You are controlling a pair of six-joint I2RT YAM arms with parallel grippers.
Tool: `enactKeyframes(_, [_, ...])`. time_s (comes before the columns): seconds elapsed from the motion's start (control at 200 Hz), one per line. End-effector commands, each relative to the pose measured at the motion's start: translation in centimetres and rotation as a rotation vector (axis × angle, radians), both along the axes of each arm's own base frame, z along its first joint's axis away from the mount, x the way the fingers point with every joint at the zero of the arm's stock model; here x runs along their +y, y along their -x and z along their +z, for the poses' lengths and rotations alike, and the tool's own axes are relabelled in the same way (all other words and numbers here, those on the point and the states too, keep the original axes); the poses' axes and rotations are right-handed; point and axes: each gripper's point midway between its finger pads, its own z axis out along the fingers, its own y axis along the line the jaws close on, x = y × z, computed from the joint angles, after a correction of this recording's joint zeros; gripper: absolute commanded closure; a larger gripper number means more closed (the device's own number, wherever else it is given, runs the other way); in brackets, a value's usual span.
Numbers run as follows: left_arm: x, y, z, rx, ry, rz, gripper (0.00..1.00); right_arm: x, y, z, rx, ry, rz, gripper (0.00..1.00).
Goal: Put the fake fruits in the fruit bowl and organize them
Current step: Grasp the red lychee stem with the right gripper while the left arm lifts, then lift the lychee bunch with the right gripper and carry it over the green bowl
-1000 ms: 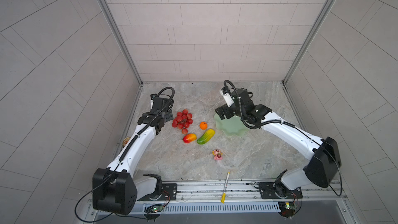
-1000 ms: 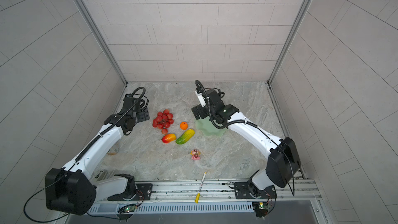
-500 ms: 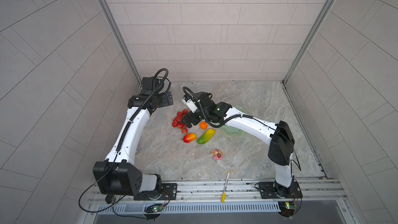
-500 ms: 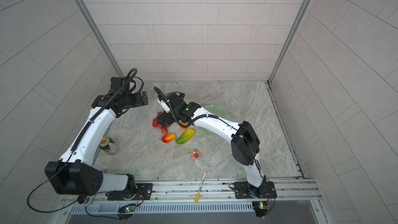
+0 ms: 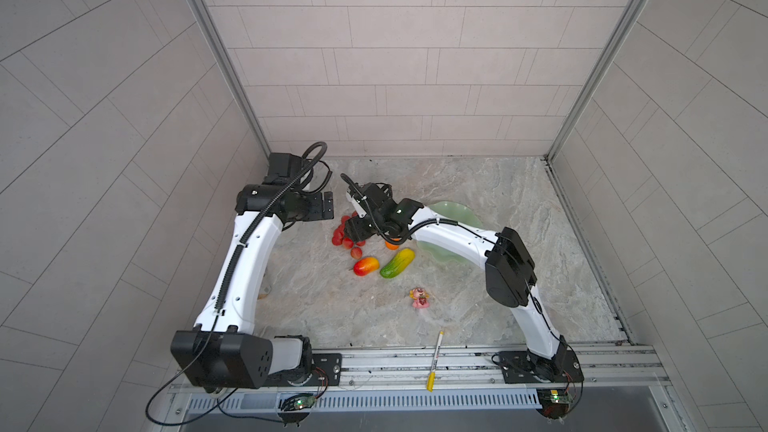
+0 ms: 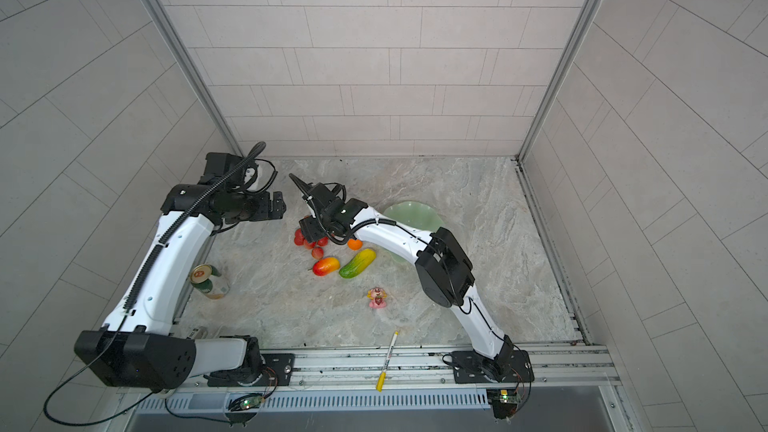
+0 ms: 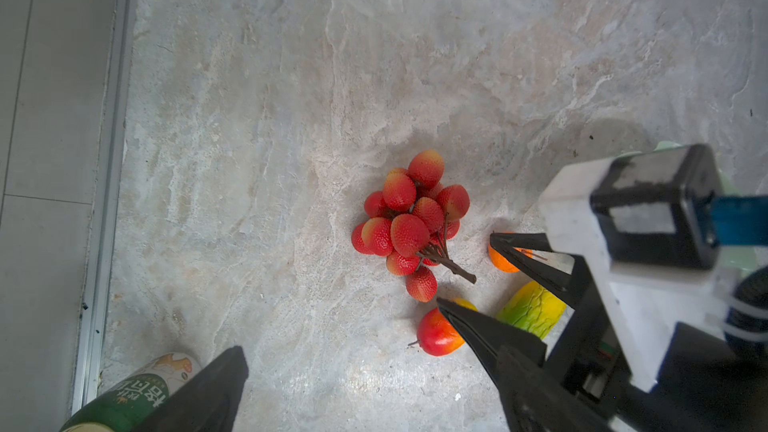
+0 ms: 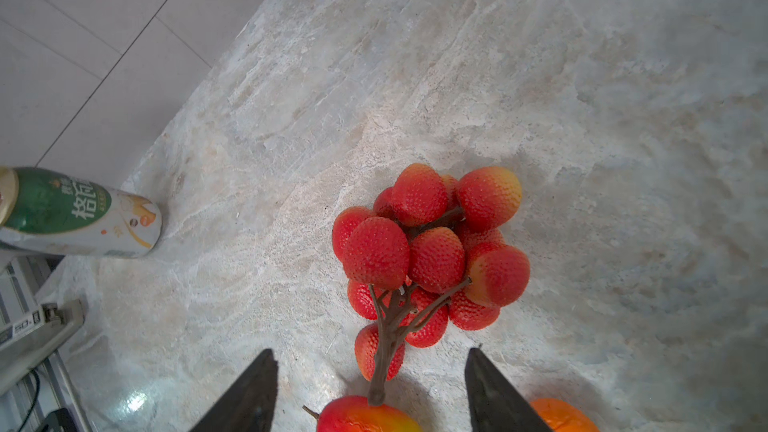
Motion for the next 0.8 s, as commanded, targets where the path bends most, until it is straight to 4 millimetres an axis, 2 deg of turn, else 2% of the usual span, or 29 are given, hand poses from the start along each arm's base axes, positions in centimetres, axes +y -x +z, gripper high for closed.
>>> enactKeyframes(0.0, [0.0, 0.8, 0.1, 0.012, 0.003, -0.016, 0.00, -0.3, -0.1, -1.3, 0.037, 0.022, -0.068, 0.47])
enactKeyframes(0.06, [0.2, 0.8, 0.2, 0.009, -0.006, -0.011, 0.00, -0.2, -0.2, -1.8, 0.048, 0.021, -0.080, 0.55])
enactKeyframes(0.275, [0.5, 0.8, 0.2, 0.004, -0.019, -0.004, 0.00, 0.4, 0.1, -3.2, 0.075, 0.045, -0.076, 0.55])
enactKeyframes(0.375, [0.5, 0.9, 0.3, 0.000, -0.023, -0.002, 0.00, 0.3, 0.2, -4.0, 0.085, 0.052, -0.087, 0.59])
enactKeyframes(0.621, [0.8, 0.9, 0.4, -0.011, -0.034, 0.006, 0.00, 0.2, -0.3, -3.2, 0.042, 0.037, -0.122, 0.73])
enactKeyframes(0.791, [0.8, 1.1, 0.6, -0.016, -0.036, 0.007, 0.00, 0.2, -0.4, -2.8, 0.017, 0.042, -0.123, 0.78])
